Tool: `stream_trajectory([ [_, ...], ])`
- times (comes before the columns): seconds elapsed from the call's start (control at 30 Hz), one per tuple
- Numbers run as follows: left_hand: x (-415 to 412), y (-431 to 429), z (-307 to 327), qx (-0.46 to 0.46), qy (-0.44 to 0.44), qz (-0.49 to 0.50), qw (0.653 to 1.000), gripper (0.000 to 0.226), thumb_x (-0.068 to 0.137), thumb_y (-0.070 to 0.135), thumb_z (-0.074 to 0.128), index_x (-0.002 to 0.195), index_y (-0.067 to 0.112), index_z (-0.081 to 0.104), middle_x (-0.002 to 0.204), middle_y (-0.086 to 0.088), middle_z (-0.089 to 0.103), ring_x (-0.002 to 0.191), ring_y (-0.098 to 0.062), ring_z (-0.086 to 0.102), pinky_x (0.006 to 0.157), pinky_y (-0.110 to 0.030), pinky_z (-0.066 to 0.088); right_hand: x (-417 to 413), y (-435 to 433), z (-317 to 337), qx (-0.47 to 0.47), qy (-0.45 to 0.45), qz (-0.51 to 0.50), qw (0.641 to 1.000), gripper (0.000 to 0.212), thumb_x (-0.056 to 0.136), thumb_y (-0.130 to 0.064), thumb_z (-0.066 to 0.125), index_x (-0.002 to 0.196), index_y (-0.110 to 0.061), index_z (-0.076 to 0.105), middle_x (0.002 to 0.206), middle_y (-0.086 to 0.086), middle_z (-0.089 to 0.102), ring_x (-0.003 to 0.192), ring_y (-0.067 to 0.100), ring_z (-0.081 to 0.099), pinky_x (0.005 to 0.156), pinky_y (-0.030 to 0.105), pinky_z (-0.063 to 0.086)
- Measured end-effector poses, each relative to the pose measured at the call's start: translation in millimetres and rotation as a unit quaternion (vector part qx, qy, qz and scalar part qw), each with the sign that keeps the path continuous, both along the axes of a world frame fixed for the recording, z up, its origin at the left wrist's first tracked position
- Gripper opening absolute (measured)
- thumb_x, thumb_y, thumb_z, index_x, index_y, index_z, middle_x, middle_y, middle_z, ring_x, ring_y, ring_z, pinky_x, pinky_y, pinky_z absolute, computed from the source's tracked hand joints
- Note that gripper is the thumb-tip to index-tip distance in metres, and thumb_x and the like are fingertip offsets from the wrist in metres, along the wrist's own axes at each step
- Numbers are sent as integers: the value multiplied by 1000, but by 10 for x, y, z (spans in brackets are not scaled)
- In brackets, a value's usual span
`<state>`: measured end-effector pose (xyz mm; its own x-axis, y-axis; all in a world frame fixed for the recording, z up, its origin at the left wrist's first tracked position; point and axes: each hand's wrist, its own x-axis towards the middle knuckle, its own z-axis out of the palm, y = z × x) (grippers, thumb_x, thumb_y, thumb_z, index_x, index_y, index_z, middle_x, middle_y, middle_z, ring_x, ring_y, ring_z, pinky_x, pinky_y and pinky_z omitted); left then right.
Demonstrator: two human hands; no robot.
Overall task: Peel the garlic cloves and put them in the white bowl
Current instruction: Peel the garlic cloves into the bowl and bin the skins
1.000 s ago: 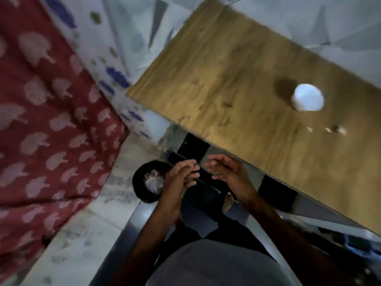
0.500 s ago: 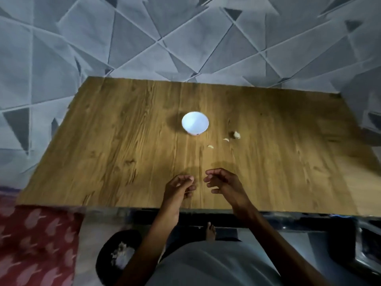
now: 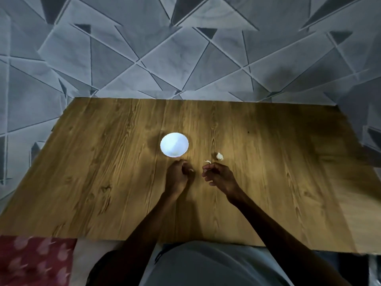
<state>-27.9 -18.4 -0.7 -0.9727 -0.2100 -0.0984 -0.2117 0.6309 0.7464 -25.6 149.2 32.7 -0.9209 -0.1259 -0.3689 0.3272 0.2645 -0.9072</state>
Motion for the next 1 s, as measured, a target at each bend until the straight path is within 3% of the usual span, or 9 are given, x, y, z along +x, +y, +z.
stream_trajectory([
  [0.1, -113, 37, -105, -70, -21, -32, 997, 26, 95, 5, 55, 118, 9, 67, 122, -6, 66, 116, -24, 59, 109, -31, 38, -119, 30, -86, 3, -7, 5, 1000, 11, 93, -15, 62, 101, -18, 71, 93, 3, 74, 89, 23, 71, 73, 35, 55],
  [0.27, -204, 50, -126, -128, -26, -74, 989, 27, 95, 7, 56, 121, 7, 65, 125, -7, 65, 118, -25, 58, 108, -30, 37, -271, 57, -217, 6, -7, 12, 1000, 11, 93, -16, 63, 101, -17, 71, 95, 1, 74, 87, 20, 71, 74, 33, 57],
  [0.4, -372, -12, 52, -96, 59, -46, 993, 9, 90, 11, 62, 91, 14, 71, 95, 0, 70, 90, -14, 65, 83, -23, 50, -410, 83, -264, 10, -6, 10, 1000, 12, 94, -14, 63, 102, -15, 71, 95, 2, 73, 86, 17, 70, 70, 25, 55],
  [0.5, -597, -180, 308, -101, 105, 28, 989, 11, 88, 10, 61, 81, 10, 70, 83, 0, 70, 76, -12, 61, 65, -16, 39, -548, 127, -309, 41, 30, 20, 998, 11, 92, -14, 64, 99, -18, 71, 95, -2, 72, 85, 13, 70, 72, 27, 55],
  [0.6, -879, -423, 356, -127, 31, 44, 990, 16, 86, 8, 60, 76, 4, 71, 81, -8, 72, 78, -21, 65, 68, -22, 38, -659, 142, -370, 53, 35, 26, 998, 10, 88, -13, 67, 94, -19, 72, 91, -3, 72, 83, 14, 70, 72, 29, 56],
  [0.73, -1108, -534, 173, -153, -82, 34, 984, 20, 89, 18, 64, 98, 3, 74, 105, -9, 73, 102, -25, 66, 86, -27, 46, -684, 161, -452, 77, 58, 47, 994, 6, 90, -16, 67, 96, -18, 71, 93, -5, 70, 83, 10, 68, 68, 22, 57],
  [0.9, -1157, -504, 14, -145, -99, 43, 984, 24, 94, 14, 52, 105, 2, 69, 109, -10, 70, 105, -25, 64, 90, -29, 48, -692, 169, -559, 164, 142, 88, 972, 14, 88, -4, 70, 96, -15, 73, 94, -8, 69, 83, 5, 66, 73, 23, 58],
  [1.0, -1130, -551, -93, -132, -102, 42, 985, 24, 92, 13, 52, 105, 6, 71, 107, -7, 71, 103, -23, 65, 88, -26, 48, -712, 145, -618, 225, 171, 84, 956, 14, 88, -6, 70, 95, -18, 74, 95, -6, 71, 83, 6, 67, 74, 26, 59],
])
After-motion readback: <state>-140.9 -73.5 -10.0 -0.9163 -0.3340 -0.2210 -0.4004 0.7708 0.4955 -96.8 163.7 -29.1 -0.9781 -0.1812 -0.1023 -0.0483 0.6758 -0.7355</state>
